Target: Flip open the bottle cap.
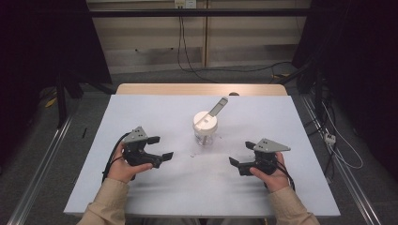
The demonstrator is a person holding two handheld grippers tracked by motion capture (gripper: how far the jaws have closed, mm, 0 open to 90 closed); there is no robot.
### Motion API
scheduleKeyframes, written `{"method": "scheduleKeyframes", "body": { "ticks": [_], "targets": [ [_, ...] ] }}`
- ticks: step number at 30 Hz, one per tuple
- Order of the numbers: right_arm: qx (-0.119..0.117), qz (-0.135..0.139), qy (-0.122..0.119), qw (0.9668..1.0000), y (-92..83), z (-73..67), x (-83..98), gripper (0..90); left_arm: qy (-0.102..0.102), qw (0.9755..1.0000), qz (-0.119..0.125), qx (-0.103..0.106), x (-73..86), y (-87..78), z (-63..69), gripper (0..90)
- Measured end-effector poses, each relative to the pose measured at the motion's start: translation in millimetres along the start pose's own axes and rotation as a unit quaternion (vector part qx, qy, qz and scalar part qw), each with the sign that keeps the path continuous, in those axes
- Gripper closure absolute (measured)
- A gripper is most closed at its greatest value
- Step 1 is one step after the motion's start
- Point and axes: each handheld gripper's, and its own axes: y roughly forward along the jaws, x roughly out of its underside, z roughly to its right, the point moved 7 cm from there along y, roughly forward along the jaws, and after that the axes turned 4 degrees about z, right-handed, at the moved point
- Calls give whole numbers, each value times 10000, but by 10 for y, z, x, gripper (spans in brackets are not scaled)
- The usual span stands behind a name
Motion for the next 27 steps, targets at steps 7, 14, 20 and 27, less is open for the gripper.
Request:
{"method": "scheduleKeyframes", "body": {
  "ticks": [7, 14, 20, 27],
  "targets": [
    [25, 14, -56, 10000, -76, 14, 30, 96, 17, 10000, -56, -24, 83, -76, -3, 115],
    [84, 58, -41, 9999, -163, 43, 56, 97, 9, 9999, -96, -78, 160, -136, -13, 113],
    [121, 48, -37, 9999, -227, 72, 100, 97, 33, 9998, -142, -143, 225, -200, -33, 113],
    [233, 77, 0, 9997, -328, 134, 139, 95, 57, 9996, -94, -248, 268, -301, -55, 106]
  ]
}}
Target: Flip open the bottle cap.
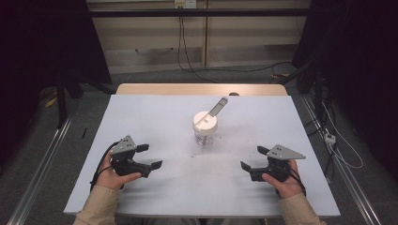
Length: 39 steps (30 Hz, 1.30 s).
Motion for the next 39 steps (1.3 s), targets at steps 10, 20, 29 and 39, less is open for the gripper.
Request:
{"method": "scheduleKeyframes", "body": {
  "ticks": [10, 20, 29, 39],
  "targets": [
    [30, 33, 4, 10000, -70, 3, 20, 95, -2, 10000, -47, -30, 88, -82, -10, 101],
    [79, 23, 24, 10000, -171, 27, 74, 95, -20, 9999, -42, -127, 157, -179, -56, 98],
    [103, 2, 6, 9999, -233, 23, 107, 95, -57, 9999, -46, -149, 195, -215, -55, 98],
    [118, -53, 22, 9999, -265, 18, 139, 94, -71, 9998, -63, -201, 255, -286, -70, 98]
  ]
}}
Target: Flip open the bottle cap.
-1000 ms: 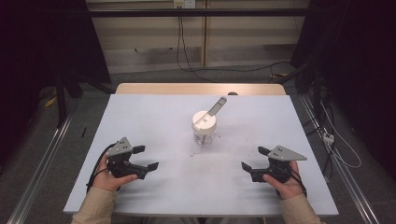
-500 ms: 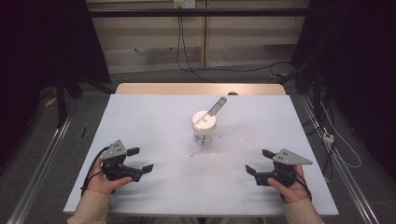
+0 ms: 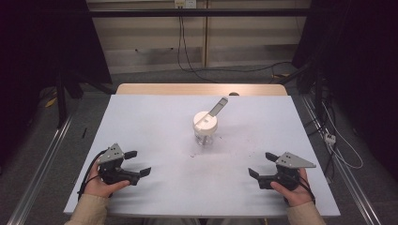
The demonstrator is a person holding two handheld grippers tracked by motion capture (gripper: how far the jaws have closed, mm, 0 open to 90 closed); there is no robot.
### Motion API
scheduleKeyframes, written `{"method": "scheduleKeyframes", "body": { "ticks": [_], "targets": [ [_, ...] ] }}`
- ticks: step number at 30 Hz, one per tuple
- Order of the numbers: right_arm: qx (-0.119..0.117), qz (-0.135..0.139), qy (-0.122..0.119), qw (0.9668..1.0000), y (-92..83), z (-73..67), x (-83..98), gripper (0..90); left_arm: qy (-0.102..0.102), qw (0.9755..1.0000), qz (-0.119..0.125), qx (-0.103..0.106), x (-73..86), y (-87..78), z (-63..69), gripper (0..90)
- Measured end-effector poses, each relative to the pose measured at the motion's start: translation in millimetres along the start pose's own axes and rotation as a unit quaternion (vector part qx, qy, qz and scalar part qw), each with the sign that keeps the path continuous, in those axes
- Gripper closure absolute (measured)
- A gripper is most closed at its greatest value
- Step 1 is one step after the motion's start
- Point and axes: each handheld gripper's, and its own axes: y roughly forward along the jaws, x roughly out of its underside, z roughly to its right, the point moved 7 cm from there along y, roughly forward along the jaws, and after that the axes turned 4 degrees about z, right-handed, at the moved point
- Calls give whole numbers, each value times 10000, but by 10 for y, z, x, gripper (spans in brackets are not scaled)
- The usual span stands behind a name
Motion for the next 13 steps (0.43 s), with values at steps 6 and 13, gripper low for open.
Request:
{"method": "scheduleKeyframes", "body": {
  "ticks": [6, 13],
  "targets": [
    [43, -35, -34, 10000, 5, 17, 16, 94, -17, 10000, -6, -8, 21, -15, -9, 98],
    [60, -67, -23, 10000, 16, 26, 29, 93, -9, 10000, 0, -20, 18, -5, -7, 97]
  ]
}}
